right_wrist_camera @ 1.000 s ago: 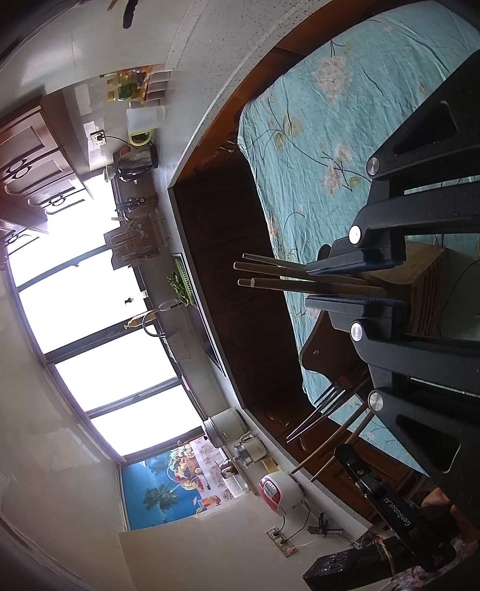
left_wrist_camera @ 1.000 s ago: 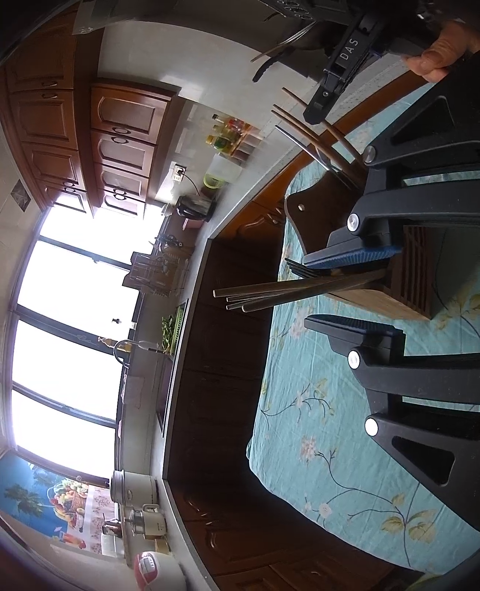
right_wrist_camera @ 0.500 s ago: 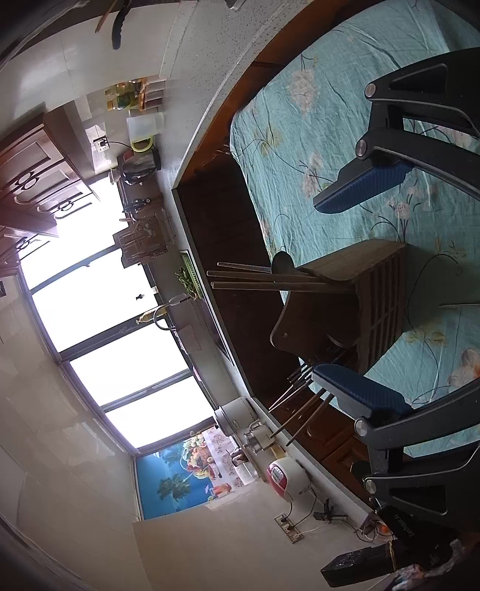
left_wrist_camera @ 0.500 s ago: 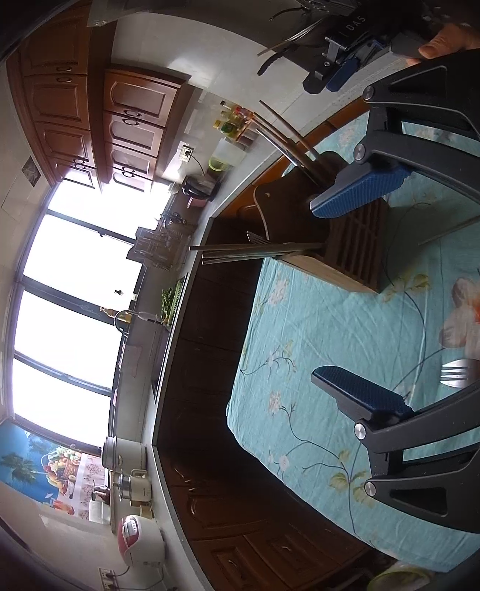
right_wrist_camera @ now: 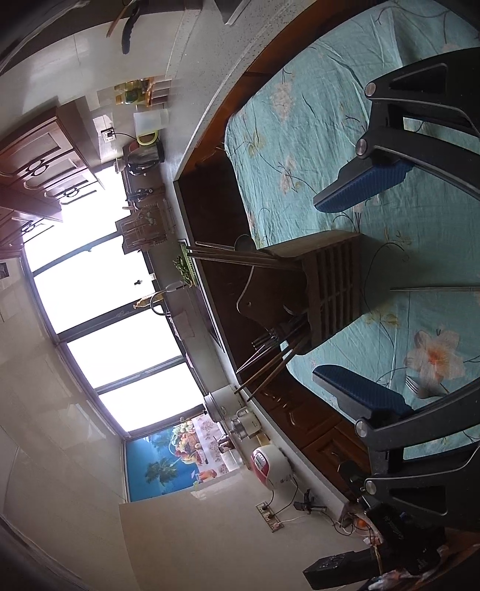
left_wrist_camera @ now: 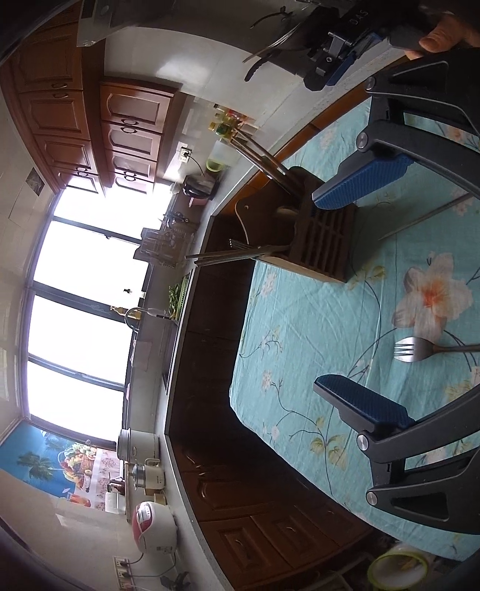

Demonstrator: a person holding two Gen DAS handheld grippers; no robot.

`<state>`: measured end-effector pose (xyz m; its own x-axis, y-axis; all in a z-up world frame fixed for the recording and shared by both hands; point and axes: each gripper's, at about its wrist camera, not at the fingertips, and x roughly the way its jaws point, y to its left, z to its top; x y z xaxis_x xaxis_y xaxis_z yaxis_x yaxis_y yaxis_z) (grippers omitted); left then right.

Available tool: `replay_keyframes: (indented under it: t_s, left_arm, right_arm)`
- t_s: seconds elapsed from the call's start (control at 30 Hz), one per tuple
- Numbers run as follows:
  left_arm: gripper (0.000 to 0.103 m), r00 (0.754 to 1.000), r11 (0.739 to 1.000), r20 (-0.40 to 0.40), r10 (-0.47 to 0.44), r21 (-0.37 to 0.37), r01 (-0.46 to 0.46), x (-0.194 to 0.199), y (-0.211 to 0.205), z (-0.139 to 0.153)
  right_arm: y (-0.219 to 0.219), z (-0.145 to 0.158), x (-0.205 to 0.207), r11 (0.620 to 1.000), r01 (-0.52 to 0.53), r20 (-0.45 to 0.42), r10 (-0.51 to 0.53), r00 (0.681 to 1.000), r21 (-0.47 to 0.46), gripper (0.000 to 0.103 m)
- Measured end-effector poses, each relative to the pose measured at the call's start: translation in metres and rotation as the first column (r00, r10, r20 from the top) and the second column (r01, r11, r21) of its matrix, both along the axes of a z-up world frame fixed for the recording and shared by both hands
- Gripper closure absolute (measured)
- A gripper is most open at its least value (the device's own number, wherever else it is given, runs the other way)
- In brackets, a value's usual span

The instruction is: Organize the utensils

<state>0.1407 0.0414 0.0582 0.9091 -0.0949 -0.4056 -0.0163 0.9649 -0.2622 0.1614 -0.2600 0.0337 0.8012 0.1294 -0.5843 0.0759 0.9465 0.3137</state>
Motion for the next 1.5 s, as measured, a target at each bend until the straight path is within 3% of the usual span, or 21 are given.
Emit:
replay_keyframes:
  t_s: [0.13,0.2,0.27,0.37,0.53,0.9,1.5]
  left_arm:
    - [0.010,0.999,0.999,0.023,-0.043,0.027,0.043,-0.030,-0.001,0.008]
    - [0.008,0.997,0.996,0.059,-0.051,0.072,0.047,-0.048,-0.004,0.016]
    - [0.001,0.994,0.993,0.105,-0.038,0.111,0.027,-0.069,-0.006,0.019]
    - [0.001,0.989,0.989,0.150,-0.015,0.146,-0.007,-0.099,-0.010,0.015]
    - [0.001,0.987,0.985,0.162,-0.009,0.171,-0.019,-0.134,-0.015,-0.007]
    - [0.001,0.993,0.971,0.108,0.036,0.230,-0.060,-0.150,-0.028,-0.045]
    - [0.001,0.996,0.968,0.085,0.038,0.246,-0.057,-0.150,-0.033,-0.054]
  right_arm:
    - [0.015,0.021,-0.019,0.999,-0.044,0.028,0.045,0.999,-0.026,0.017]
    - [0.020,0.037,-0.031,0.998,-0.055,0.063,0.058,0.996,-0.041,0.012]
    - [0.027,0.051,-0.049,0.997,-0.053,0.116,0.060,0.991,-0.064,0.000]
    - [0.040,0.059,-0.075,0.990,-0.046,0.170,0.068,0.983,-0.130,0.000]
    - [0.057,0.036,-0.108,0.975,-0.036,0.173,0.075,0.982,-0.220,0.000]
    - [0.049,-0.022,-0.136,0.982,0.016,0.094,0.002,0.996,-0.188,0.000]
    - [0.049,-0.038,-0.161,0.976,0.038,0.072,-0.023,0.997,-0.214,0.000]
